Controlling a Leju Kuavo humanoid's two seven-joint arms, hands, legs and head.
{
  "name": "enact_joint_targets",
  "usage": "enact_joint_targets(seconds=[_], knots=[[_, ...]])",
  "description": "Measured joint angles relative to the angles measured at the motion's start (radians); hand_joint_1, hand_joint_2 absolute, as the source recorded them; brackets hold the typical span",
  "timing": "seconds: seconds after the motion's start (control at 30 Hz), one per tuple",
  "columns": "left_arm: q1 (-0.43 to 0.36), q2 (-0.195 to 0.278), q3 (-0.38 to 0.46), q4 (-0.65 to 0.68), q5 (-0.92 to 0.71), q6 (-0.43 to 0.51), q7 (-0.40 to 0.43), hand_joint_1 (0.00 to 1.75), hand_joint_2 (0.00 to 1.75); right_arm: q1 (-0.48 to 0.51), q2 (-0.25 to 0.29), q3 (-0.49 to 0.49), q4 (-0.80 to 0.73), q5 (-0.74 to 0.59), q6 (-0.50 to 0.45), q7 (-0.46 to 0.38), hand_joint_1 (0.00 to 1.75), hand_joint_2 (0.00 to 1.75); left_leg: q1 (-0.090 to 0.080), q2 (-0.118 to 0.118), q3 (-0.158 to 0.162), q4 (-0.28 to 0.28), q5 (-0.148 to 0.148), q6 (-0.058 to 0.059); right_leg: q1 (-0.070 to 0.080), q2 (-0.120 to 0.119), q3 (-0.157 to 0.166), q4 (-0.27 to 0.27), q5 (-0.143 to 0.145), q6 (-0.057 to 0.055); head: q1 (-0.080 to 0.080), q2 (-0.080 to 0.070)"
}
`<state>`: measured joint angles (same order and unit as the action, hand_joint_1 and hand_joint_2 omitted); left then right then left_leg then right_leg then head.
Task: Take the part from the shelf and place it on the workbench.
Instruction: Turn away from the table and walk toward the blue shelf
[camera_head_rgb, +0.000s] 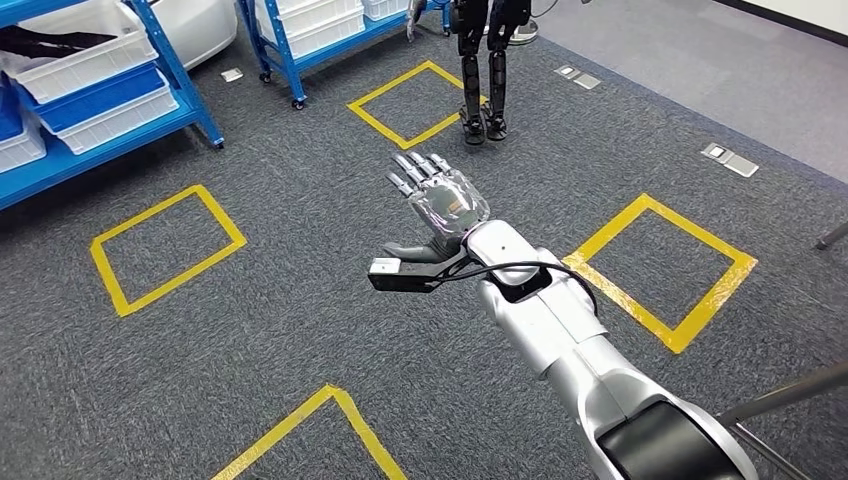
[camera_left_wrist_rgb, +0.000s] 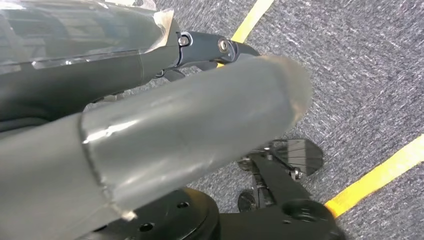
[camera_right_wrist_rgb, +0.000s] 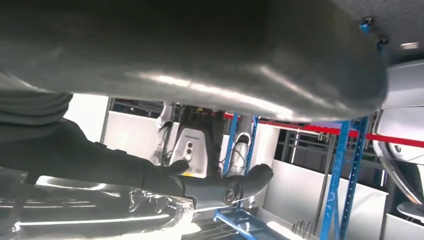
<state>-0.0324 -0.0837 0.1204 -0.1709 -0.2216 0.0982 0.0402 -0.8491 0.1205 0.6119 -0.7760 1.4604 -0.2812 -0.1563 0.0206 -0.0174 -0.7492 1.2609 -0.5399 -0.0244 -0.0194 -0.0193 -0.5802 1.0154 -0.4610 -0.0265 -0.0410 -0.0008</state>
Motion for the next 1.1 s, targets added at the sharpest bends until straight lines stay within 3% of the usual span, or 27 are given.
enact_joint_targets(seconds=[0.03, 0.07, 0.1, 0.17, 0.23, 0.3, 0.37, 0.43, 0.5, 0.53, 0.57, 0.6, 0.67, 0.73, 0.8, 0.87, 0.93, 1.0, 1.03, 1.07, 1.1], knots=[[0.0, 0.0, 0.0, 0.0, 0.0, 0.0, 0.0, 0.0, 0.0, 0.002, 0.0, 0.0, 0.0, 0.0, 0.0, 0.0, 0.0, 0.0, 0.001, 0.002, -0.013, 0.026, -0.003, -0.002, 0.0, -0.007, 0.0, 0.0, -0.001, -0.001, 0.0, 0.0], [0.0, 0.001, 0.0, 0.0, 0.0, -0.001, 0.0, 0.0, 0.0, 0.004, 0.0, 0.0, 0.0, 0.001, 0.0, 0.0, 0.0, 0.0, 0.002, 0.006, -0.009, 0.018, 0.012, -0.003, 0.0, -0.013, 0.001, 0.001, -0.002, -0.002, -0.001, 0.0], [-0.001, 0.002, 0.0, 0.0, 0.0, -0.001, 0.0, 0.0, 0.0, 0.005, 0.0, 0.0, 0.0, 0.001, -0.001, 0.0, 0.0, 0.0, 0.003, 0.013, 0.014, -0.028, 0.042, -0.003, 0.0, -0.02, 0.003, 0.001, -0.004, -0.001, -0.001, 0.0], [-0.002, 0.003, 0.0, 0.0, -0.002, -0.003, 0.0, 0.0, 0.0, 0.004, 0.0, 0.0, 0.0, 0.002, -0.002, 0.002, 0.0, 0.0, 0.0, 0.054, 0.083, -0.164, 0.101, -0.001, 0.007, -0.032, 0.007, 0.003, -0.011, 0.005, -0.003, 0.0], [-0.006, 0.003, 0.0, 0.0, -0.003, -0.004, 0.0, 0.0, 0.0, 0.004, -0.002, -0.001, -0.001, 0.002, -0.004, 0.004, 0.0, 0.0, -0.005, 0.082, 0.118, -0.238, 0.121, 0.005, 0.019, -0.046, 0.009, 0.003, -0.017, 0.014, -0.001, 0.0], [-0.007, 0.002, 0.0, 0.0, -0.005, -0.005, 0.0, 0.0, 0.0, 0.003, -0.003, -0.002, -0.001, 0.002, -0.004, 0.005, 0.0, 0.0, -0.01, 0.067, 0.116, -0.245, 0.12, 0.017, 0.025, -0.064, 0.012, 0.001, -0.02, 0.022, 0.005, 0.0], [-0.006, 0.002, 0.0, 0.0, -0.007, -0.006, 0.0, 0.0, 0.0, 0.004, -0.004, -0.002, -0.002, 0.002, -0.004, 0.005, 0.0, 0.0, -0.009, 0.048, 0.118, -0.251, 0.125, 0.032, 0.023, -0.052, 0.003, 0.023, -0.037, 0.029, 0.006, 0.0], [-0.008, 0.002, 0.001, 0.0, -0.009, -0.006, 0.0, 0.0, 0.0, 0.007, -0.01, -0.003, -0.003, 0.003, -0.004, 0.006, 0.0, 0.0, -0.006, 0.03, 0.12, -0.256, 0.129, 0.046, 0.017, -0.011, -0.042, 0.119, -0.083, 0.029, 0.009, 0.0], [-0.01, 0.003, 0.001, 0.0, -0.01, -0.006, 0.0, 0.0, 0.0, 0.015, -0.017, -0.004, -0.003, 0.004, -0.004, 0.006, 0.0, 0.0, -0.006, 0.008, 0.119, -0.256, 0.13, 0.052, 0.014, 0.008, -0.109, 0.258, -0.133, 0.026, 0.011, 0.0], [-0.009, 0.003, 0.001, 0.0, -0.011, -0.005, 0.0, 0.0, 0.0, 0.02, -0.021, -0.004, -0.003, 0.004, -0.004, 0.007, 0.0, 0.0, -0.006, -0.004, 0.119, -0.255, 0.13, 0.052, 0.013, 0.011, -0.132, 0.299, -0.142, 0.029, 0.012, 0.0], [-0.009, 0.003, 0.001, 0.0, -0.012, -0.005, 0.0, 0.0, 0.0, 0.024, -0.023, -0.005, -0.003, 0.005, -0.004, 0.007, 0.0, 0.0, -0.006, -0.015, 0.119, -0.255, 0.13, 0.052, 0.013, 0.014, -0.137, 0.302, -0.135, 0.035, 0.012, 0.0], [-0.008, 0.003, 0.001, 0.0, -0.012, -0.005, 0.0, 0.0, 0.0, 0.026, -0.025, -0.007, -0.003, 0.005, -0.004, 0.007, 0.0, 0.0, -0.006, -0.026, 0.12, -0.255, 0.13, 0.051, 0.012, 0.017, -0.122, 0.262, -0.112, 0.042, 0.012, 0.0], [-0.008, 0.002, 0.001, 0.0, -0.013, -0.005, 0.0, 0.0, 0.0, 0.026, -0.026, -0.009, -0.004, 0.005, -0.004, 0.008, 0.0, 0.0, -0.007, -0.045, 0.12, -0.253, 0.131, 0.048, 0.009, 0.038, -0.057, 0.116, -0.051, 0.052, 0.012, 0.0], [-0.008, 0.001, 0.001, 0.0, -0.014, -0.005, 0.0, 0.0, 0.0, 0.026, -0.027, -0.01, -0.004, 0.005, -0.004, 0.008, 0.0, 0.0, -0.01, -0.06, 0.117, -0.251, 0.131, 0.04, 0.008, 0.056, -0.014, 0.024, -0.015, 0.047, 0.012, 0.0], [-0.005, 0.001, 0.001, 0.0, -0.015, -0.005, 0.0, 0.0, 0.0, 0.026, -0.026, -0.01, -0.004, 0.005, -0.004, 0.008, 0.0, 0.0, -0.01, -0.071, 0.113, -0.252, 0.134, 0.028, 0.009, 0.051, -0.008, 0.012, -0.006, 0.036, 0.012, 0.0], [-0.002, 0.003, 0.001, 0.0, -0.016, -0.005, 0.0, 0.0, 0.0, 0.025, -0.024, -0.01, -0.004, 0.006, -0.003, 0.009, 0.0, 0.0, -0.007, -0.058, 0.104, -0.239, 0.123, 0.018, 0.003, 0.039, -0.007, 0.009, 0.001, 0.022, 0.01, 0.0], [-0.003, 0.005, 0.001, 0.0, -0.017, -0.005, -0.001, 0.0, 0.0, 0.025, -0.022, -0.01, -0.004, 0.007, -0.003, 0.009, 0.0, 0.0, -0.005, -0.02, 0.067, -0.156, 0.071, 0.008, 0.0, 0.025, -0.005, 0.005, 0.005, 0.007, 0.004, 0.0], [-0.004, 0.004, 0.0, 0.0, -0.018, -0.005, -0.001, 0.0, 0.0, 0.028, -0.022, -0.01, -0.004, 0.007, -0.003, 0.009, 0.0, 0.0, -0.003, 0.003, 0.004, -0.019, 0.007, -0.001, 0.004, 0.01, -0.006, 0.005, 0.004, 0.001, 0.002, 0.0], [-0.003, 0.004, 0.0, 0.0, -0.018, -0.005, -0.001, 0.0, 0.0, 0.03, -0.023, -0.01, -0.004, 0.008, -0.003, 0.009, 0.0, 0.0, -0.002, 0.005, -0.019, 0.029, -0.008, -0.003, 0.006, 0.002, -0.007, 0.005, 0.003, 0.0, 0.002, 0.0], [-0.003, 0.004, 0.0, 0.0, -0.018, -0.005, -0.001, 0.0, 0.0, 0.032, -0.023, -0.01, -0.004, 0.008, -0.003, 0.009, 0.0, 0.0, -0.001, 0.006, -0.024, 0.042, -0.005, -0.004, 0.007, -0.006, -0.007, 0.006, 0.003, -0.001, 0.002, 0.0], [-0.003, 0.005, 0.0, 0.0, -0.018, -0.005, -0.001, 0.0, 0.0, 0.033, -0.023, -0.01, -0.004, 0.008, -0.003, 0.009, 0.0, 0.0, -0.001, 0.009, -0.009, 0.016, 0.015, -0.003, 0.007, -0.013, -0.007, 0.006, 0.003, -0.001, 0.001, 0.0]])
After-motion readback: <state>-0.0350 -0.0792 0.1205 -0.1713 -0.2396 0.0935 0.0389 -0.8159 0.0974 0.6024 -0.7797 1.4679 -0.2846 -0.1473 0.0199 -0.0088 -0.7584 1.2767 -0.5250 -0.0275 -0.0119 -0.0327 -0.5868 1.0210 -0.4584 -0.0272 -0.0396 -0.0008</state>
